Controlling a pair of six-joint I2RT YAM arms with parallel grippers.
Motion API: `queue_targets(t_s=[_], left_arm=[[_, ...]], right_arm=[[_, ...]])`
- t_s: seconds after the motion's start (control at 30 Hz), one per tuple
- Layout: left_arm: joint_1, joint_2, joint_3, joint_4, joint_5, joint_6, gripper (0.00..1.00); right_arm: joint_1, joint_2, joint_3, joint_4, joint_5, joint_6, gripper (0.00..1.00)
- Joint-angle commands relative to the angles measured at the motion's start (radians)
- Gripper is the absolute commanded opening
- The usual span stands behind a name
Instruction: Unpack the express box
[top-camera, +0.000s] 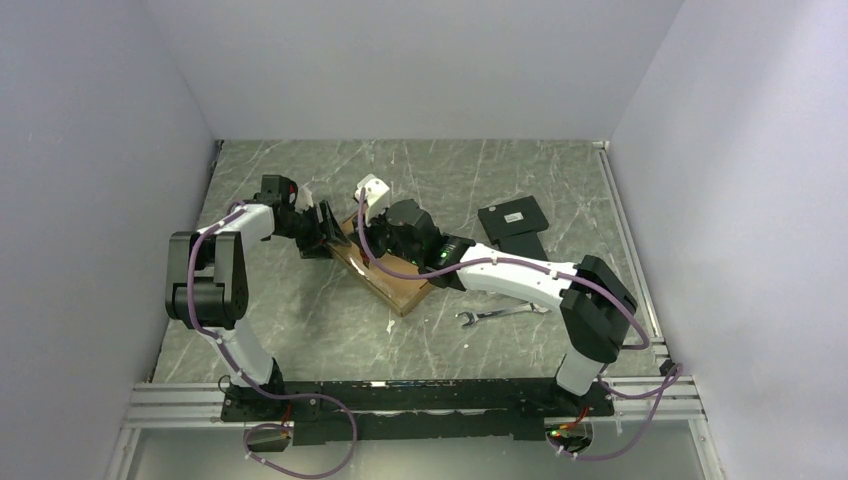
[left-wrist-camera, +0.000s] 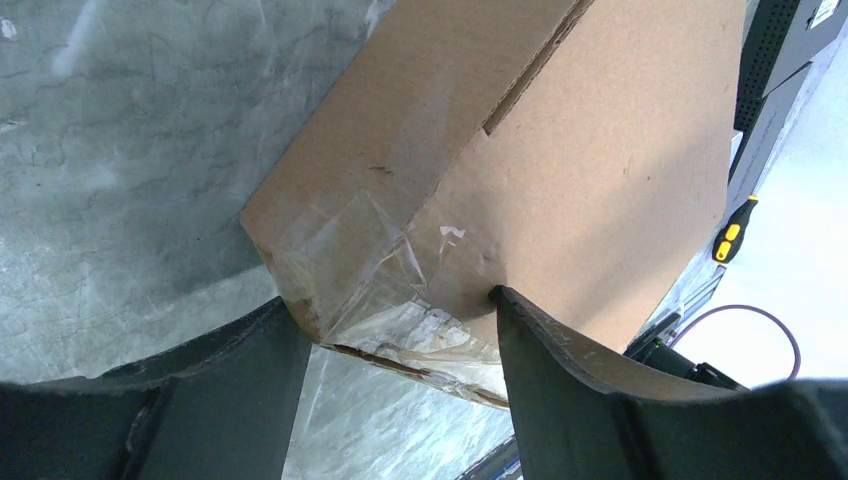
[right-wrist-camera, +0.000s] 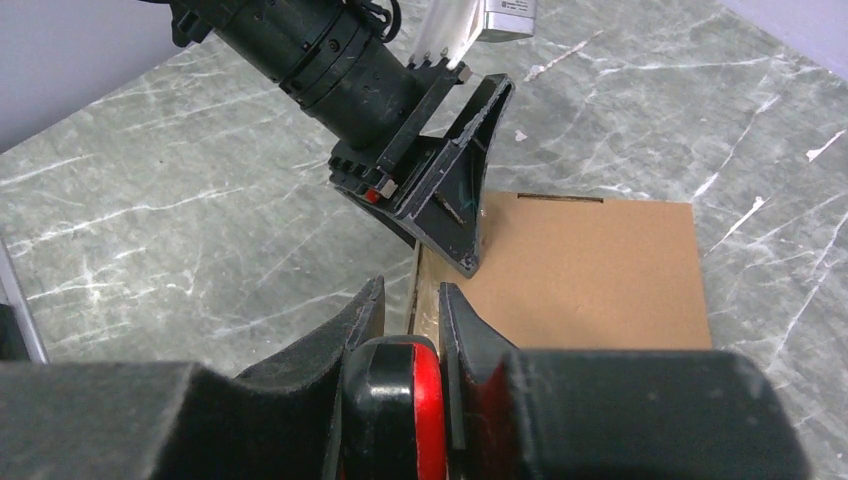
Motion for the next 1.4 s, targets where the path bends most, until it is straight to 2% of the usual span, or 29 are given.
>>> queue_targets(t_s=[0.0, 1.37], left_arm=[[-0.008, -0.004, 0.014, -0.015, -0.001, 0.032, 0.71], [-0.008, -0.007, 0.007, -0.011, 0.001, 0.028, 0.71]], right_arm=[[0.007, -0.01, 0.024, 0.047, -0.007, 0.029, 0.0], [0.029, 0.011, -0.047, 0.051, 0.024, 0.077, 0.0]])
